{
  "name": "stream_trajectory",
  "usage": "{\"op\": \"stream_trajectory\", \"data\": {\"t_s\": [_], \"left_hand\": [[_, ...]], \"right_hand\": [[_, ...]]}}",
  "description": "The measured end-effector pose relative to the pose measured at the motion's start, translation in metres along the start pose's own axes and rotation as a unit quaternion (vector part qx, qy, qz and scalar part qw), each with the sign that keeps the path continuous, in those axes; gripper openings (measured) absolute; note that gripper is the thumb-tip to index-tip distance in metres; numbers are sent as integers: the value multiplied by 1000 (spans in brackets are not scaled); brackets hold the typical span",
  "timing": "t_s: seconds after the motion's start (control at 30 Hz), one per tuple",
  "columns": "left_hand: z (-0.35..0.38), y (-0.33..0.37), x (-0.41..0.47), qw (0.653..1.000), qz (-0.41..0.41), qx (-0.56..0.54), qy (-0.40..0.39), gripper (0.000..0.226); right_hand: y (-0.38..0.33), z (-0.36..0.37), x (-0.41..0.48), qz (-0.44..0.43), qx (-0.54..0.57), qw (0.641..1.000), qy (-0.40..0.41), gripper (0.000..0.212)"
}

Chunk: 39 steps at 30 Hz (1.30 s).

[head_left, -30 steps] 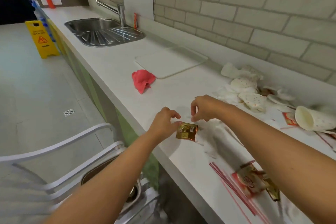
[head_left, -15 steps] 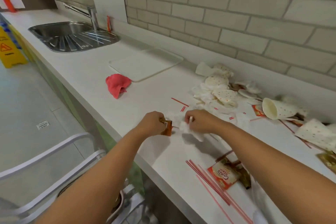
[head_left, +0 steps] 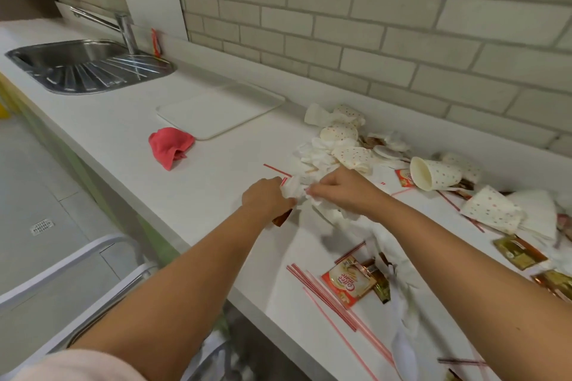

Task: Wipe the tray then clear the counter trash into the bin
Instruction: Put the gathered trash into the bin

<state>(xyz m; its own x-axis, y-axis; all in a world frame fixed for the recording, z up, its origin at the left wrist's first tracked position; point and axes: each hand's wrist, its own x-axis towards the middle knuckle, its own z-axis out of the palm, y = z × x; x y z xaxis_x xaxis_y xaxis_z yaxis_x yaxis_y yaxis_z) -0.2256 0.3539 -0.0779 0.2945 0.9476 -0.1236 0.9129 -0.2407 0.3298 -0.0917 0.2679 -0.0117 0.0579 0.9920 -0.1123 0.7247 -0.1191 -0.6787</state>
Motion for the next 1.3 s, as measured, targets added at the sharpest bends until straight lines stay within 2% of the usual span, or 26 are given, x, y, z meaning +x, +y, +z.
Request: {"op": "stream_trajectory", "data": {"t_s": [0.07, 0.17, 0.37, 0.47, 0.63, 0.73, 0.87, 0.97, 1.1, 1.2, 1.3], "left_hand": [[7, 3, -1, 1000, -8, 23, -12, 41], [17, 4, -2, 1000, -5, 17, 16, 27], [11, 4, -17, 988, 5, -97, 116, 14], [-2, -5, -28, 967, -13, -178, 184, 13], [-31, -48, -61, 913, -51, -307, 262, 25], [-39, -92, -84, 875, -96, -361, 307, 18], [-25, -156, -119, 850, -180, -372, 328, 19], [5, -211, -137, 831, -263, -380, 310, 26], [51, -268, -161, 836, -381, -343, 194, 15], [77, -295, -174, 839, -413, -337, 109, 16], [94, -317, -176, 840, -420, -339, 62, 21]], "right_hand": [[6, -1, -6, 7, -4, 1000, -5, 40], [15, -3, -14, 21, -6, 1000, -9, 36], [26, -3, -23, 16, -9, 1000, -22, 41], [20, -3, -22, 10, 33, 999, -24, 35], [-9, 13, -15, -2, 130, 991, -36, 29], [-35, 41, -9, -8, 224, 971, -78, 20], [-72, 94, -6, -37, 239, 960, -142, 18], [-96, 144, -6, -49, 241, 949, -198, 20], [-112, 224, 1, -17, 206, 950, -235, 26], [-114, 278, 7, 20, 191, 959, -211, 14], [-115, 315, 9, 61, 196, 960, -190, 9]]}}
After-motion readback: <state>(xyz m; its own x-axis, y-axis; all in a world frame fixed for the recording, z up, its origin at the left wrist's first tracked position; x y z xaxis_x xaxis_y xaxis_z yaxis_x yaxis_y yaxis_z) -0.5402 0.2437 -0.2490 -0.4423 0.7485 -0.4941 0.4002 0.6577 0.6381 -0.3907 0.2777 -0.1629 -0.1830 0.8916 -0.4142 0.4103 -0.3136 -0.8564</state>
